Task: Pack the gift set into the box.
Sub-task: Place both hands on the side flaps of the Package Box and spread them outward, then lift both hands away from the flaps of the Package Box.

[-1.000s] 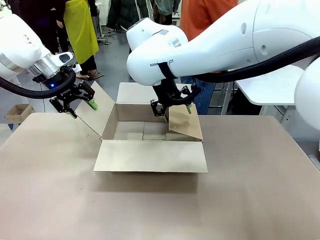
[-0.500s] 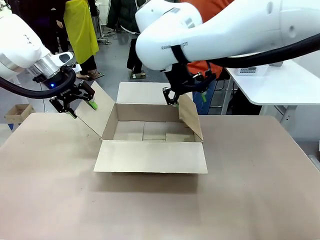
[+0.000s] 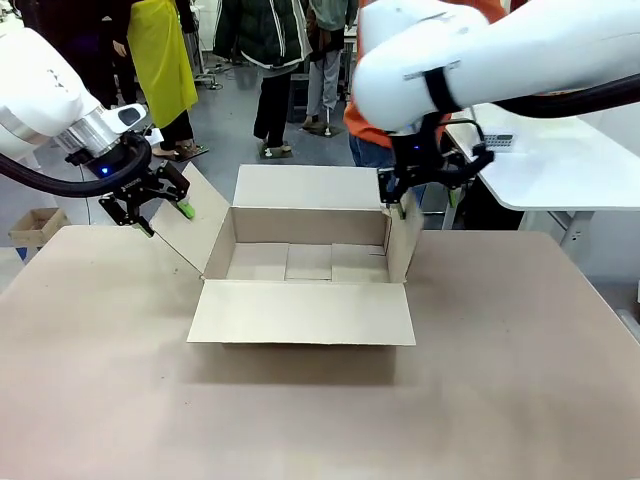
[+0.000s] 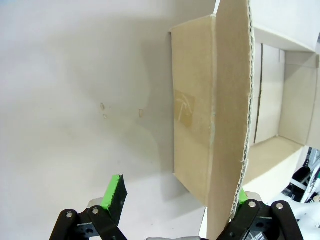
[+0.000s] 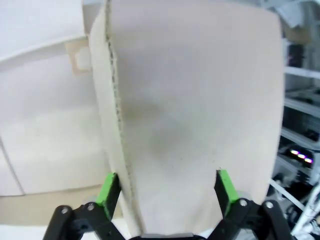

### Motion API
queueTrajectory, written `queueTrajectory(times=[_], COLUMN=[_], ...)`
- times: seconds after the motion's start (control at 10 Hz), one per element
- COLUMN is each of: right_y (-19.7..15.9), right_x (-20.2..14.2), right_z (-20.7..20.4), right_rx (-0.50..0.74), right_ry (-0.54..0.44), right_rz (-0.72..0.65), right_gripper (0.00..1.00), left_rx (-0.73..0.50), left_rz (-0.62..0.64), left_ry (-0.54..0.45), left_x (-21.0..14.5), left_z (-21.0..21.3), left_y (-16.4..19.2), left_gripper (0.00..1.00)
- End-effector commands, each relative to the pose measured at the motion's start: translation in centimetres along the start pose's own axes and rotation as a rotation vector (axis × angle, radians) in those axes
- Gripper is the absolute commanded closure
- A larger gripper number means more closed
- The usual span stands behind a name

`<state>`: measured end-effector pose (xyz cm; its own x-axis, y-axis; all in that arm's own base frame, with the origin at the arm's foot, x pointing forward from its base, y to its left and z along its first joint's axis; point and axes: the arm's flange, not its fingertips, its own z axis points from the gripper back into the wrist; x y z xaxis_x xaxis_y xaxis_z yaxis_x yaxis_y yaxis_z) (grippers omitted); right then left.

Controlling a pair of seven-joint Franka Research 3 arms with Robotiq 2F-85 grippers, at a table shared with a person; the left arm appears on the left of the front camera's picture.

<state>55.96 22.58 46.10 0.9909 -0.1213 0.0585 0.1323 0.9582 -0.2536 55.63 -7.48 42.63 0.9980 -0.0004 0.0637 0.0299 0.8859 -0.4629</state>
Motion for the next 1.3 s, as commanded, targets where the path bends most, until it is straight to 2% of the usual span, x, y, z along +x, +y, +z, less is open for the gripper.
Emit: queueTrajectory(times=[0.0, 0.1, 0.2, 0.3, 1.2], right_y=[-3.7, -5.3, -6.1, -3.7, -3.7], right_x=[-2.0, -1.7, -1.3, -0.1, -0.1], right_z=[-1.8, -3.3, -5.2, -1.4, -1.4], right_rx=[0.138, 0.201, 0.273, 0.115, 0.115], right_ry=[-0.039, -0.088, -0.071, -0.041, -0.041], right_rz=[-0.007, -0.043, -0.033, -0.045, -0.045], right_gripper=[0.0, 0.0, 0.0, 0.0, 0.0], left_rx=[0.021, 0.021, 0.021, 0.021, 0.021], left_rz=[0.011, 0.011, 0.011, 0.011, 0.011], left_ry=[-0.002, -0.002, -0.002, -0.002, -0.002], left_x=[-0.3, -0.3, -0.3, -0.3, -0.3], left_z=[0.1, 0.1, 0.1, 0.1, 0.1], left_y=[-0.2, -0.2, -0.2, -0.2, -0.2], left_gripper=[0.0, 0.0, 0.0, 0.0, 0.0])
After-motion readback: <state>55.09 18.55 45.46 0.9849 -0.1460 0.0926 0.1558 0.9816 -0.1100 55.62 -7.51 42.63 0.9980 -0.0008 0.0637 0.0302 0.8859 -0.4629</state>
